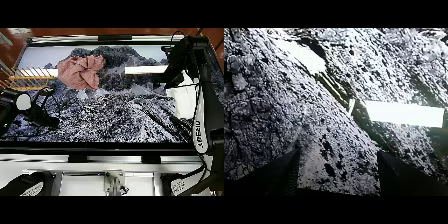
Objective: Fold the shirts.
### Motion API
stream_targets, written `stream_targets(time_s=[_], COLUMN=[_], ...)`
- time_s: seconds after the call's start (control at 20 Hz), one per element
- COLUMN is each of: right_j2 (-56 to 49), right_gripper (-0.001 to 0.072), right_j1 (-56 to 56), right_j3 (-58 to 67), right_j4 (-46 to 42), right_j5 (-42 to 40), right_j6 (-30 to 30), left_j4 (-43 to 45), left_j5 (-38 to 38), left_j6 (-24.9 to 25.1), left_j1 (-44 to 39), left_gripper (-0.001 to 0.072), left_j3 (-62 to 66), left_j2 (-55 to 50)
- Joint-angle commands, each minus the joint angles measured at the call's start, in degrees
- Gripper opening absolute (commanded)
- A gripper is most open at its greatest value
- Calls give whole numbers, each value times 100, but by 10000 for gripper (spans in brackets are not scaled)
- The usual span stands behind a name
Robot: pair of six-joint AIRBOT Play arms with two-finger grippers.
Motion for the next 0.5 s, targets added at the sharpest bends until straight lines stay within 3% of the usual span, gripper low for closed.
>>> stream_targets(time_s=[0.0, 0.25, 0.4, 0.45], right_j2=[0, -2, -7, -7], right_gripper=[584, 584, 583, 583], right_j1=[4, 4, 4, 4], right_j3=[4, 4, 4, 4], right_j4=[4, -131, -354, -417], right_j5=[151, 387, 509, 507], right_j6=[2, -76, -81, -160], left_j4=[-52, -205, -216, -219], left_j5=[63, 223, 1432, 2028], left_j6=[-2, -111, -369, -597], left_j1=[-9, -9, 4, 46], left_gripper=[600, 599, 645, 698], left_j3=[2, 2, 52, 184], left_j2=[-101, -188, -310, -433])
